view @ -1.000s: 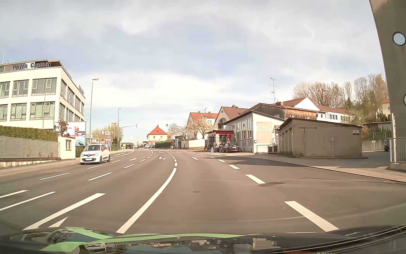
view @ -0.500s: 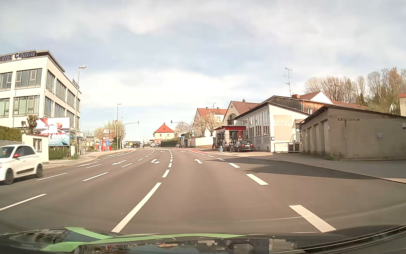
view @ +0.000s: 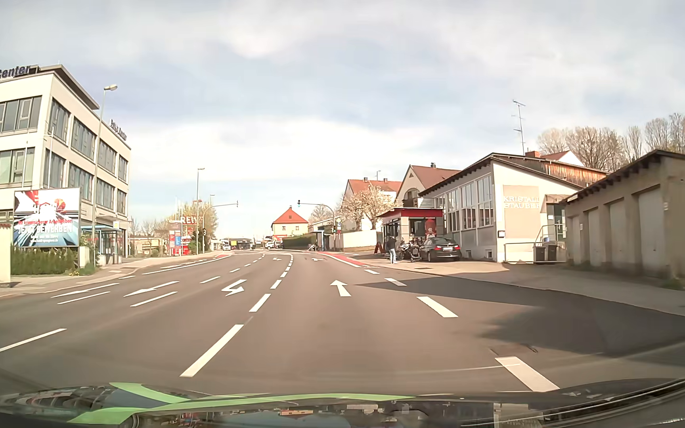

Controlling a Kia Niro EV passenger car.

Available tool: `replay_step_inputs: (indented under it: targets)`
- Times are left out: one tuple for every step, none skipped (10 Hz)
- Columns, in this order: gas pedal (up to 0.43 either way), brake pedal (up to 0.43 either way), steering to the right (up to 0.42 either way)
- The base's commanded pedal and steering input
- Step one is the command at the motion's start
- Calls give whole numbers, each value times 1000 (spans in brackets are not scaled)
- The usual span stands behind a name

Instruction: Follow the waypoints while adhering to traffic rules and regulations

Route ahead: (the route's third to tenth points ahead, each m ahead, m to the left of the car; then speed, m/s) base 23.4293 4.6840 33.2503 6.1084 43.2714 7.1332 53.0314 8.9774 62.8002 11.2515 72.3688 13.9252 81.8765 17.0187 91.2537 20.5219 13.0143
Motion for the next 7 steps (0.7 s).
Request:
replay_step_inputs:
  targets:
    - [67, 0, -35]
    - [79, 0, -35]
    - [87, 0, -35]
    - [98, 0, -35]
    - [98, 0, -35]
    - [98, 0, -35]
    - [87, 0, -35]
